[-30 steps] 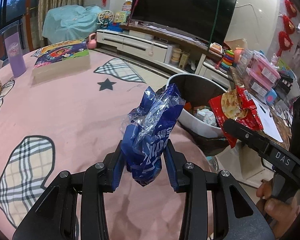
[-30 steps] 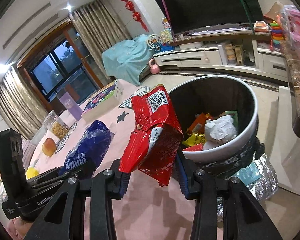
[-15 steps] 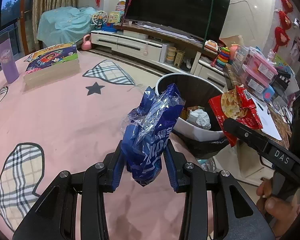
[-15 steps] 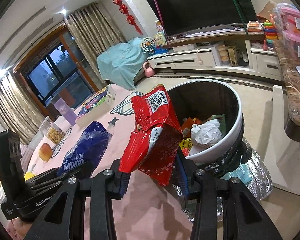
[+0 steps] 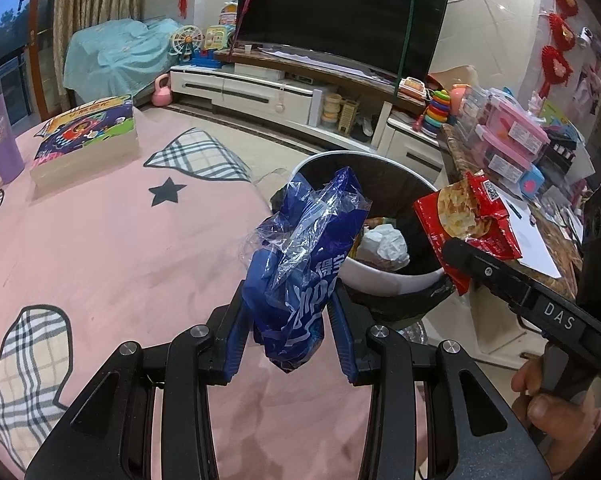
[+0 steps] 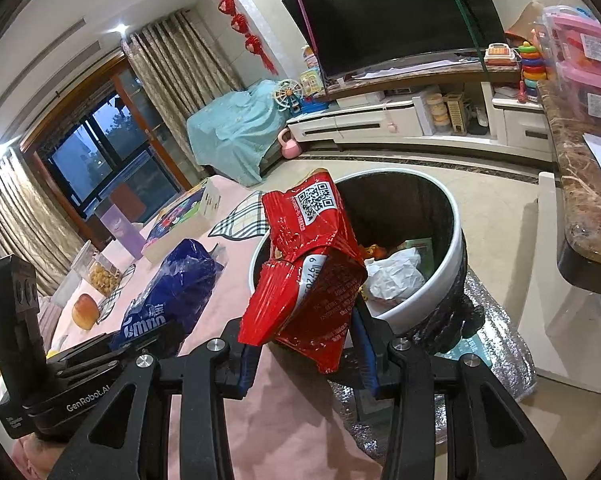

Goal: Collect trash
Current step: 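Lower both held bags into the trash bin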

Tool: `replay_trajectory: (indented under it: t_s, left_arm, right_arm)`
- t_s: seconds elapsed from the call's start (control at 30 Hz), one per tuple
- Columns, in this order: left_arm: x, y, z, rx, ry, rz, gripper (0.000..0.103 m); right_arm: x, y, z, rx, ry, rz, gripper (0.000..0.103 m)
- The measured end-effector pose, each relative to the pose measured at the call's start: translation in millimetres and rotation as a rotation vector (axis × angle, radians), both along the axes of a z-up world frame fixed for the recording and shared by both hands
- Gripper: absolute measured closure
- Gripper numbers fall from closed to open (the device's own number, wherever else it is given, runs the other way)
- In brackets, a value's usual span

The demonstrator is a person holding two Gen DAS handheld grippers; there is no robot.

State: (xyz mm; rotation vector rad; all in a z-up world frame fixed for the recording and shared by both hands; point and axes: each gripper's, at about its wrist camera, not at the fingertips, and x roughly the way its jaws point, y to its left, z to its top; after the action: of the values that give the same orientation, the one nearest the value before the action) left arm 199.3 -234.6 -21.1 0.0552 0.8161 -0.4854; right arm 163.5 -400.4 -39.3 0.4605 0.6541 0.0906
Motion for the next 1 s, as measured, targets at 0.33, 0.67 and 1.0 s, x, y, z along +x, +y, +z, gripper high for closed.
replay_trajectory:
  t_s: [0.33, 0.67, 1.0]
  left_arm:
    - [2, -14, 3, 0.005, -0.003, -0.019, 0.067]
    - [5, -23, 4, 0.010, -0.006, -0.030, 0.067]
    - [9, -33, 5, 0.021, -0.009, -0.042, 0.067]
  right_arm:
    - [1, -10, -2, 0.002, 0.005, -0.017, 0.062]
    - [4, -18, -1, 0.000, 0.005, -0.027, 0.062]
    - [7, -22, 0, -0.001, 0.008, -0.034, 0.062]
